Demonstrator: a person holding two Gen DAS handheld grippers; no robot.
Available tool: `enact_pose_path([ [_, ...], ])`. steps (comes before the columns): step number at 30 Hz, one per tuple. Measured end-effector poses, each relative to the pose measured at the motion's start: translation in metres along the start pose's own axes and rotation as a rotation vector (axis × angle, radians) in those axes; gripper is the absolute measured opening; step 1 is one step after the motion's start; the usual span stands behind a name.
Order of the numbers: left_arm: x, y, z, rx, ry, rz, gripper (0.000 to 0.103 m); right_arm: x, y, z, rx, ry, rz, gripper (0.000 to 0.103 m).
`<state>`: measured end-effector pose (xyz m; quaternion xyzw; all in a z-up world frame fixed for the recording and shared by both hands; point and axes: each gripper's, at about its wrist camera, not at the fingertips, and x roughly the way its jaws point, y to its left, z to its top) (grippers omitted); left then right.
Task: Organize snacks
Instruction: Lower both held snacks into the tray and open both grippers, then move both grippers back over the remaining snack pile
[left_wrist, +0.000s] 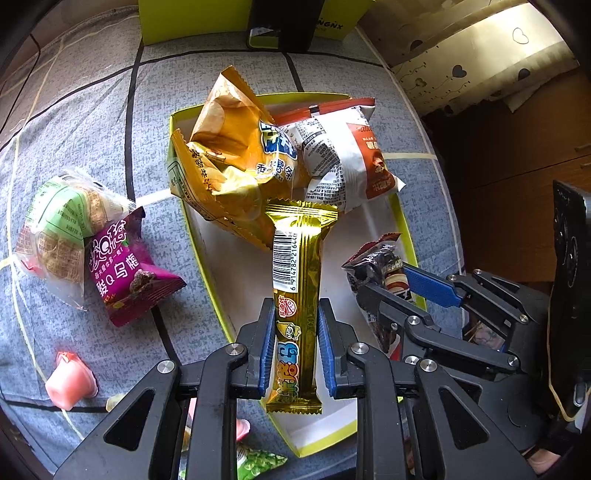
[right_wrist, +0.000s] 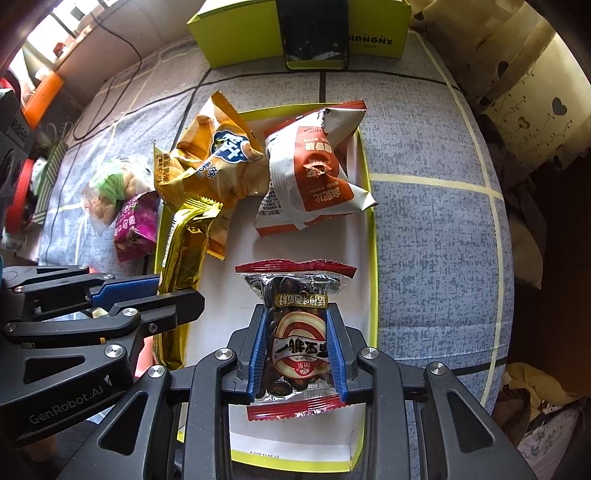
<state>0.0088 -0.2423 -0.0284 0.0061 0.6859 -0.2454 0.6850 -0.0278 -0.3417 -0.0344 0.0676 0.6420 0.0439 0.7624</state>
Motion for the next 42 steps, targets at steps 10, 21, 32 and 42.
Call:
enact_pose_path([
  [10, 0.013, 0.005, 0.003, -0.008, 0.039, 0.010, 0.024, 0.011, -0.001, 0.002, -0.011, 0.029, 0.001, 0.030],
  [21, -0.001, 0.014, 0.001, -0.018, 0.018, -0.003, 0.041, -0.002, -0.011, 0.002, 0.007, 0.002, -0.022, 0.043],
  [32, -0.051, 0.021, -0.011, 0.016, -0.084, -0.007, 0.041, -0.041, 0.004, 0.006, 0.019, -0.040, -0.073, 0.044],
  [42, -0.107, 0.040, -0.021, -0.009, -0.218, 0.063, 0.041, -0.072, 0.044, 0.020, -0.067, -0.105, -0.107, 0.045],
])
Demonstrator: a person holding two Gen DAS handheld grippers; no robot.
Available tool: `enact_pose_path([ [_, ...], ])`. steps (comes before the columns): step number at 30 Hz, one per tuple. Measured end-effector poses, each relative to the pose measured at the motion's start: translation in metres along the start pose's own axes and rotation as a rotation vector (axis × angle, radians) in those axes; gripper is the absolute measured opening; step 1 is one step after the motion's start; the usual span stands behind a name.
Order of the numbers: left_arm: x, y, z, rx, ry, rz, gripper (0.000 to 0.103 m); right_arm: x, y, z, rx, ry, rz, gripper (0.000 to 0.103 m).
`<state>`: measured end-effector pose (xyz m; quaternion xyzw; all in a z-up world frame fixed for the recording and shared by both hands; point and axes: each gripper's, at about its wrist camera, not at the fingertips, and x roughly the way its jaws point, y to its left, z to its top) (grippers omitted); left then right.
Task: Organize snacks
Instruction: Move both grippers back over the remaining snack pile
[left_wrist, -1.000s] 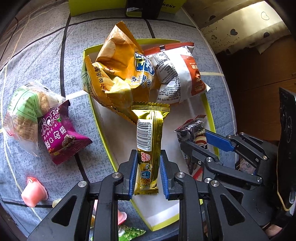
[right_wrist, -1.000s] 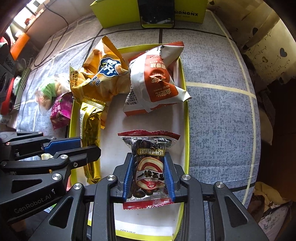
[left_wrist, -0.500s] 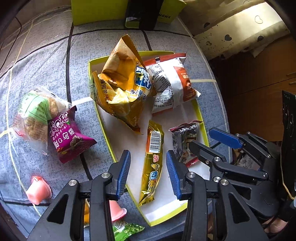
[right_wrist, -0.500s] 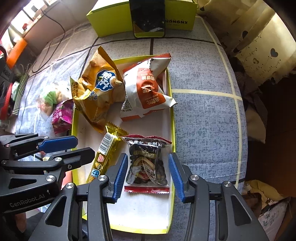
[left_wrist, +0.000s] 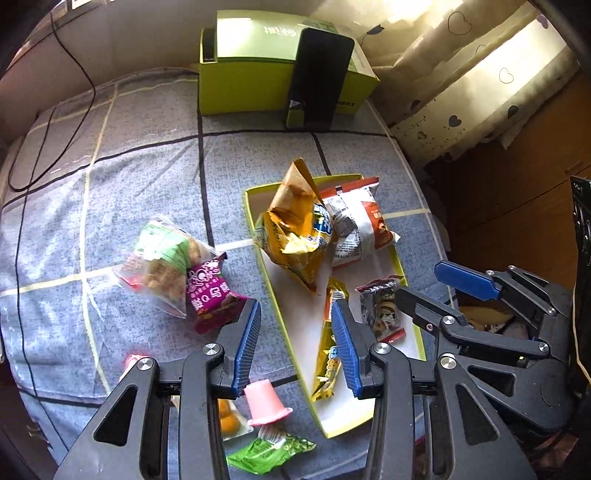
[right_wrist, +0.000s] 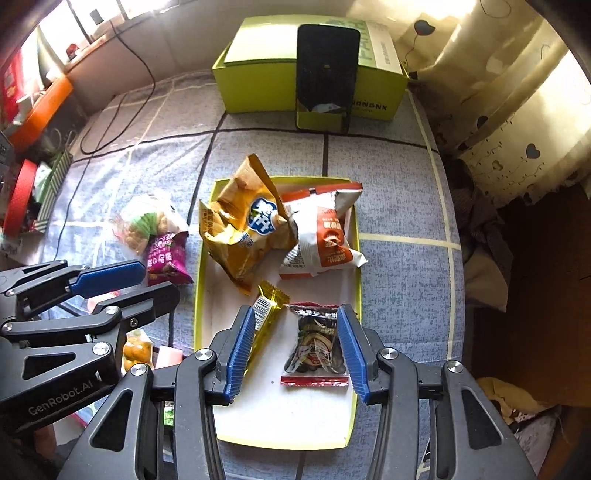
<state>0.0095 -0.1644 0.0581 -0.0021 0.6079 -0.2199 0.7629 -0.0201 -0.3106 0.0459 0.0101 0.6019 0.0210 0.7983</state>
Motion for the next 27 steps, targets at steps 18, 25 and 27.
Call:
enact_pose_path([
  [18, -0.026, 0.036, -0.013, -0.087, -0.056, 0.065, 0.041, -0.025, 0.045, 0.019, -0.103, -0.034, -0.028, 0.045],
  [25, -0.041, 0.059, -0.024, -0.142, -0.088, 0.104, 0.041, -0.028, 0.077, 0.026, -0.175, -0.046, -0.008, 0.045],
  [27, -0.046, 0.069, -0.028, -0.166, -0.098, 0.115, 0.041, -0.029, 0.088, 0.029, -0.200, -0.052, 0.003, 0.045],
])
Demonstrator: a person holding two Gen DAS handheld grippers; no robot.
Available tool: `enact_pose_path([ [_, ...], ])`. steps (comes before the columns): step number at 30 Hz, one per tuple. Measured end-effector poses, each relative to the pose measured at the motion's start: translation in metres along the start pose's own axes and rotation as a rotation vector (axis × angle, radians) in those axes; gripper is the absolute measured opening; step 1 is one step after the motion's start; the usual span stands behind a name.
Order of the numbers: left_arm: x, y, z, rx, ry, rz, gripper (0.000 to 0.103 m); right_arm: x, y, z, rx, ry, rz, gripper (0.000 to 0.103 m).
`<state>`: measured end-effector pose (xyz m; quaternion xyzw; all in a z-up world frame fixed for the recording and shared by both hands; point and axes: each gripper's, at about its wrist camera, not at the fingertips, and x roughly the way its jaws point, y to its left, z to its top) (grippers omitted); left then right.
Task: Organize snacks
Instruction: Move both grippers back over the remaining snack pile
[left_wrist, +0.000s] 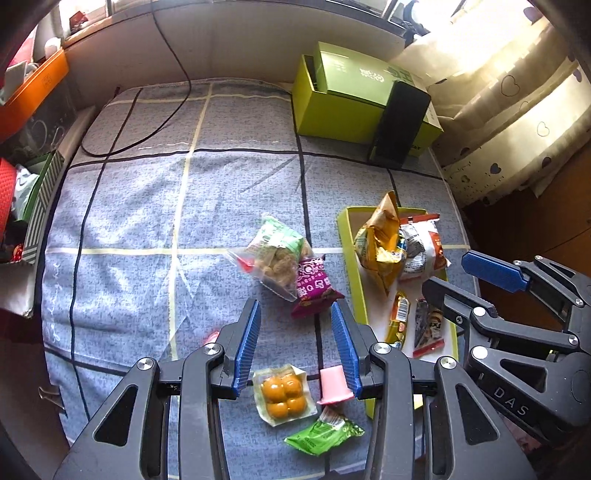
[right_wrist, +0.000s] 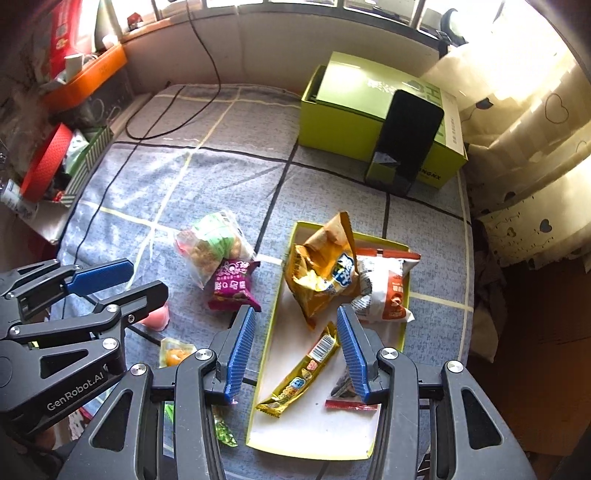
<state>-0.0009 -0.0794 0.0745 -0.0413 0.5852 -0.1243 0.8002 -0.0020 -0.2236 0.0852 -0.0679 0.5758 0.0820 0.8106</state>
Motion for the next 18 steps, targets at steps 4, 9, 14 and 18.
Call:
enact_pose_path([
  [4, -0.010, 0.022, -0.005, -0.052, -0.020, 0.023, 0.041, -0.002, 0.023, 0.009, -0.054, -0.015, 0.023, 0.045],
  [9, -0.024, 0.048, -0.012, -0.106, -0.051, 0.052, 0.041, -0.009, 0.054, 0.020, -0.118, -0.050, 0.054, 0.045],
  [14, -0.034, 0.069, -0.017, -0.146, -0.071, 0.077, 0.041, -0.017, 0.076, 0.027, -0.166, -0.077, 0.071, 0.045],
  [18, -0.041, 0.077, -0.019, -0.161, -0.082, 0.084, 0.041, -0.019, 0.088, 0.029, -0.187, -0.081, 0.080, 0.045],
])
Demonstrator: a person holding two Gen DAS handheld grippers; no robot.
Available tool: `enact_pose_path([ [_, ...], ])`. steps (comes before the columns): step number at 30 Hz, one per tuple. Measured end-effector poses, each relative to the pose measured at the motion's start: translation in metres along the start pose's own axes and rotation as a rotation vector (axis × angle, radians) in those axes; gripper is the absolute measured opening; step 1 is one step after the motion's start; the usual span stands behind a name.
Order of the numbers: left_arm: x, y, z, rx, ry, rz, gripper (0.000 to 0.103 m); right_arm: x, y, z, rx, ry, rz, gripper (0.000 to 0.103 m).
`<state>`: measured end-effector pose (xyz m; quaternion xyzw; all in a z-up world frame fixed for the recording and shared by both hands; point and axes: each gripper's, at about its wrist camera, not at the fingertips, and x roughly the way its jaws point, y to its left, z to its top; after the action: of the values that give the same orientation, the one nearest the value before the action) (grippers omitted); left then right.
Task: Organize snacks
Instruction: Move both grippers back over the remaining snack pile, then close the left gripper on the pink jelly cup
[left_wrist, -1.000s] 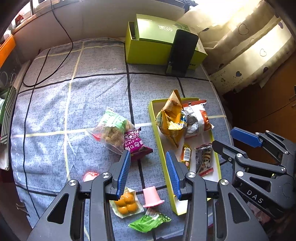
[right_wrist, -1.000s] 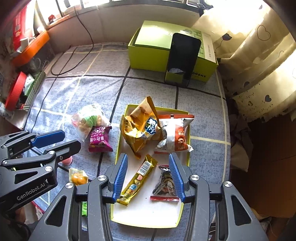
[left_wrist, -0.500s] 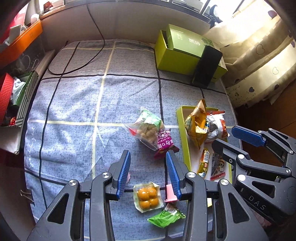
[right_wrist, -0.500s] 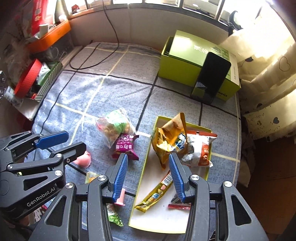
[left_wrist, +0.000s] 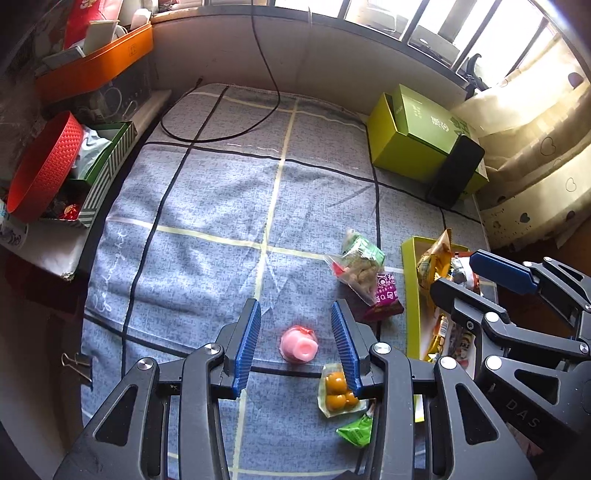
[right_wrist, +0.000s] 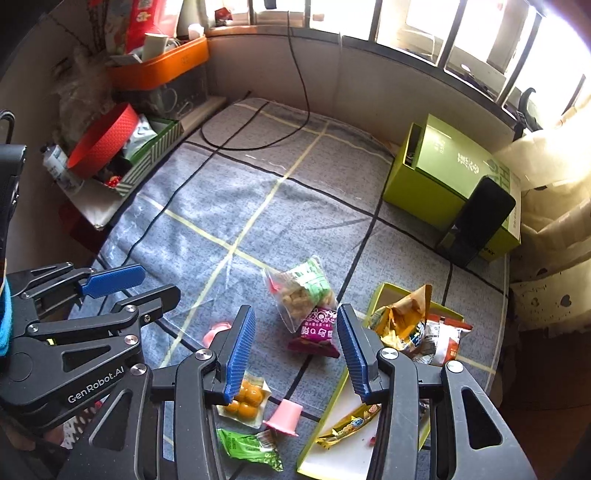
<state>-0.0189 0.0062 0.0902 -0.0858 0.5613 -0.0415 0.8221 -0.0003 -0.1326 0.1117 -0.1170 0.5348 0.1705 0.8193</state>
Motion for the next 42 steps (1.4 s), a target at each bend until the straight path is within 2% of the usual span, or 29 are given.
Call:
enact_pose_path([
  [9, -0.005, 0.009, -0.003, -0.009, -0.006, 0.002, 0.041, 0.001, 0.017, 0.005, -0.029, 0.000, 0.013, 0.045],
  [24, 0.002, 0.013, -0.008, -0.015, 0.017, -0.008, 0.041, 0.007, 0.020, 0.003, -0.040, 0.021, 0.006, 0.045],
  [34, 0.024, 0.016, -0.021, -0.007, 0.084, -0.002, 0.041, 0.022, 0.019, -0.005, -0.036, 0.061, 0.027, 0.045],
  [42, 0.044, 0.020, -0.032, -0.002, 0.157, -0.014, 0.041, 0.044, 0.010, -0.024, -0.001, 0.127, 0.063, 0.045],
])
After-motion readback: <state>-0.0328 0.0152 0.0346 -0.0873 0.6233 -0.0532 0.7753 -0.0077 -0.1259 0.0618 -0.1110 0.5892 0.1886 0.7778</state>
